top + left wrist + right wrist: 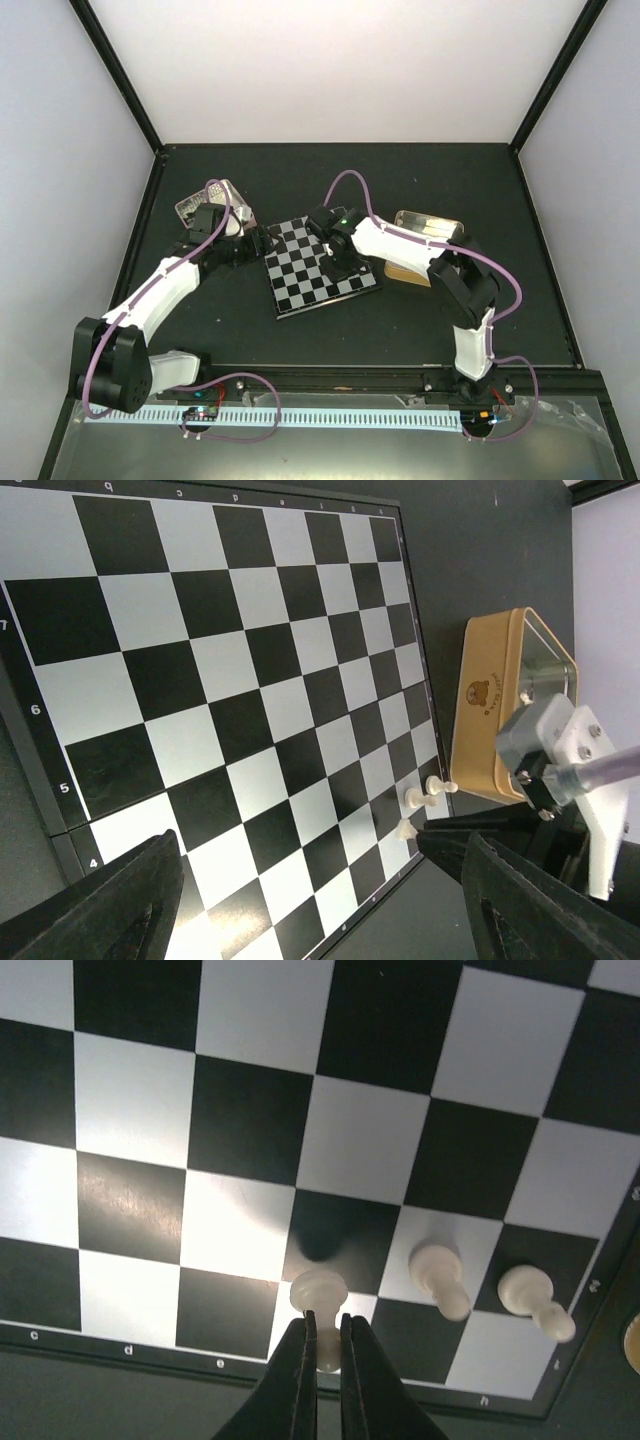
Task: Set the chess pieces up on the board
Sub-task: Place the chess piece on the chessboard.
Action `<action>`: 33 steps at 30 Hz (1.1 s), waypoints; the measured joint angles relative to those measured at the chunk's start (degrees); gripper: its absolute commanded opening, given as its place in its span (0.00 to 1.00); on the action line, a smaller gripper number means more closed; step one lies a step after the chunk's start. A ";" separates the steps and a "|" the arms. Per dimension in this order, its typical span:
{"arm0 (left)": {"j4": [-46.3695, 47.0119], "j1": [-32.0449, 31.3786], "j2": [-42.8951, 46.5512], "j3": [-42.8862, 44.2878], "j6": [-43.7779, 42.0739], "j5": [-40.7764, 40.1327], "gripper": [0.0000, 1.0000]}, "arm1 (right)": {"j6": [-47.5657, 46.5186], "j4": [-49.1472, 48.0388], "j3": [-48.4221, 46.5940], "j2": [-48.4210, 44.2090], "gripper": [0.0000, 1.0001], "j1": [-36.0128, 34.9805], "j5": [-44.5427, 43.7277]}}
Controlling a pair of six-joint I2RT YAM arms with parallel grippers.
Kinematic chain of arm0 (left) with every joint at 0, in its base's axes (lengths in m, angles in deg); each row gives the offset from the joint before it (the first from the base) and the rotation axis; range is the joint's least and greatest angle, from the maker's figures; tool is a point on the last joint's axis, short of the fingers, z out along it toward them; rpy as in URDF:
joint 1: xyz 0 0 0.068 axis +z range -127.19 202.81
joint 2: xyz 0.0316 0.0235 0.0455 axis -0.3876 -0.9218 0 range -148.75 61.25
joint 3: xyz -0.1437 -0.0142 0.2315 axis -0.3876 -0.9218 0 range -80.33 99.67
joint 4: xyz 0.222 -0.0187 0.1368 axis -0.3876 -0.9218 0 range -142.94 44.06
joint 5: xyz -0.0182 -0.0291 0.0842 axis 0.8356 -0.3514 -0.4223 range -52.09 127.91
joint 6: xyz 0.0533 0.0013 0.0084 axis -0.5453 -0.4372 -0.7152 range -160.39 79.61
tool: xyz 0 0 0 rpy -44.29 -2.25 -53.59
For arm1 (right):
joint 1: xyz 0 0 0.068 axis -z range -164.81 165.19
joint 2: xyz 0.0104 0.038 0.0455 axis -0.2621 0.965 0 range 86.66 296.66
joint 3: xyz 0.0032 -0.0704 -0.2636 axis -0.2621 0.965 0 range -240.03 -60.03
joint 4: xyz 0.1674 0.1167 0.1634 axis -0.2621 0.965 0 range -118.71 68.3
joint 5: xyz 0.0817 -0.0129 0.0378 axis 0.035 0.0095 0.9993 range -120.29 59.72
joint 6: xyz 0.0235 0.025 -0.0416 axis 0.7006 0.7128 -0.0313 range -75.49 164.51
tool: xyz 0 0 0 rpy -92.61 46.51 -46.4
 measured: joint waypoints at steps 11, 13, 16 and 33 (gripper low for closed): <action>0.09 0.37 -0.04 0.00 0.02 0.39 0.78 | -2.21 2.32 -4.63 4.92 0.08 -0.02 -0.85; 0.11 0.37 -0.04 0.00 0.02 0.44 0.78 | -2.43 3.10 -5.05 5.14 0.10 0.00 -1.11; 0.13 0.37 -0.04 0.00 0.02 0.46 0.78 | -2.78 3.82 -5.60 5.42 0.16 -0.02 -1.18; 0.15 0.37 -0.04 0.00 0.02 1.31 0.78 | -0.81 3.65 -6.45 3.13 0.24 0.00 -1.20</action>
